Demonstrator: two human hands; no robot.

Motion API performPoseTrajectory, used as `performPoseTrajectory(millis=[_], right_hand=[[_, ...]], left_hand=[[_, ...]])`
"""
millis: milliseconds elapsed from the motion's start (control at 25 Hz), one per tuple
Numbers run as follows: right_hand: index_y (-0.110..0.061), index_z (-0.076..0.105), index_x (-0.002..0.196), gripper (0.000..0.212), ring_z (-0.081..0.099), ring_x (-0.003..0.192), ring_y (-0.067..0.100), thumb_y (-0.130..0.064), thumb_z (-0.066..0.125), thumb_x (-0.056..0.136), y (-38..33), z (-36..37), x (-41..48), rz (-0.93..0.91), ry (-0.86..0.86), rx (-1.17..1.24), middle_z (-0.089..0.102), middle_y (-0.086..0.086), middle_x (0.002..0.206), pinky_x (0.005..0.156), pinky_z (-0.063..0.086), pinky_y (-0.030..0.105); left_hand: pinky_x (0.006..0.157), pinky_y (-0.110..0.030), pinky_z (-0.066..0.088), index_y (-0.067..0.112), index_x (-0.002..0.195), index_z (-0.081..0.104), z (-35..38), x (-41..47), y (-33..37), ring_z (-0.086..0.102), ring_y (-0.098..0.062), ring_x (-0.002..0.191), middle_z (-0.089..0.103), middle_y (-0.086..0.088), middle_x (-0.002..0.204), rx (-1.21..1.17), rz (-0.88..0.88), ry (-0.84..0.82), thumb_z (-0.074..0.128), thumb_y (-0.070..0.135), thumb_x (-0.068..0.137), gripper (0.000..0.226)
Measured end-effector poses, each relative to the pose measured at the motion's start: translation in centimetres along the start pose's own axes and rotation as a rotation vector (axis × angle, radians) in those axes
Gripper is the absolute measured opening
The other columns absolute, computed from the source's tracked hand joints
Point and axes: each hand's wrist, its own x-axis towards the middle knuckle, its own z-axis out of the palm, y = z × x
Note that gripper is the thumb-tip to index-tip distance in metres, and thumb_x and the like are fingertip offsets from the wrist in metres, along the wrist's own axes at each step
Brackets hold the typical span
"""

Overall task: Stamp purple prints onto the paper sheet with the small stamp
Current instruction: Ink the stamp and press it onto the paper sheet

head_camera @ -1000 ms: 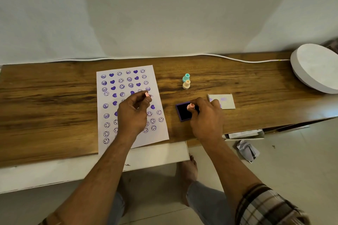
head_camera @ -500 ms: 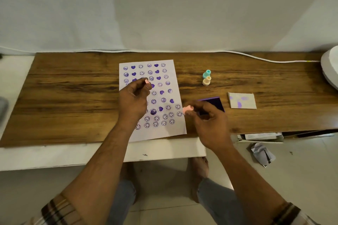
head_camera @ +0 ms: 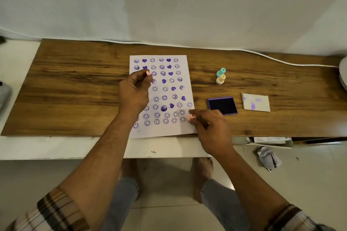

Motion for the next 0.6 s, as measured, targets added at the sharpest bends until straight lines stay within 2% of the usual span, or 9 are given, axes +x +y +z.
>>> performPoseTrajectory(millis=[200, 320, 440, 600], right_hand=[[-0.024, 0.076, 0.126, 0.030, 0.057, 0.107, 0.013, -0.027, 0.077, 0.096, 0.1, 0.4, 0.1, -0.012, 0.007, -0.035, 0.074, -0.005, 0.115, 0.082, 0.056, 0.028], [-0.023, 0.077, 0.123, 0.028, 0.056, 0.102, 0.012, -0.026, 0.078, 0.095, 0.3, 0.7, 0.1, -0.060, 0.042, -0.105, 0.074, -0.005, 0.113, 0.075, 0.051, 0.023], [-0.017, 0.077, 0.118, 0.026, 0.055, 0.096, 0.016, -0.023, 0.081, 0.093, 0.6, 1.2, -0.1, -0.188, 0.093, -0.263, 0.079, -0.001, 0.110, 0.069, 0.050, 0.028], [-0.017, 0.075, 0.115, 0.027, 0.052, 0.094, 0.017, -0.022, 0.083, 0.090, 0.8, 1.4, 0.3, -0.251, 0.113, -0.352, 0.079, 0.000, 0.108, 0.068, 0.043, 0.026]], left_hand=[[0.067, -0.015, 0.056, 0.004, 0.121, 0.073, -0.2, 0.1, -0.2, 0.069, -0.001, 0.077, 0.077, -0.008, 0.101, 0.007, -0.001, 0.011, 0.070, 0.010, 0.097, 0.025], [0.075, -0.017, 0.057, 0.003, 0.121, 0.073, -0.2, 0.2, -0.3, 0.071, 0.001, 0.080, 0.077, -0.008, 0.102, 0.015, 0.010, 0.014, 0.071, 0.011, 0.097, 0.025], [0.086, -0.023, 0.060, 0.006, 0.122, 0.073, -0.1, 0.0, -0.2, 0.073, -0.007, 0.090, 0.077, -0.007, 0.104, 0.008, 0.011, 0.011, 0.071, 0.013, 0.097, 0.026], [0.090, -0.027, 0.059, 0.005, 0.121, 0.073, 0.3, -0.4, 0.0, 0.074, -0.018, 0.098, 0.078, -0.013, 0.109, -0.025, 0.005, 0.005, 0.072, 0.012, 0.096, 0.025]])
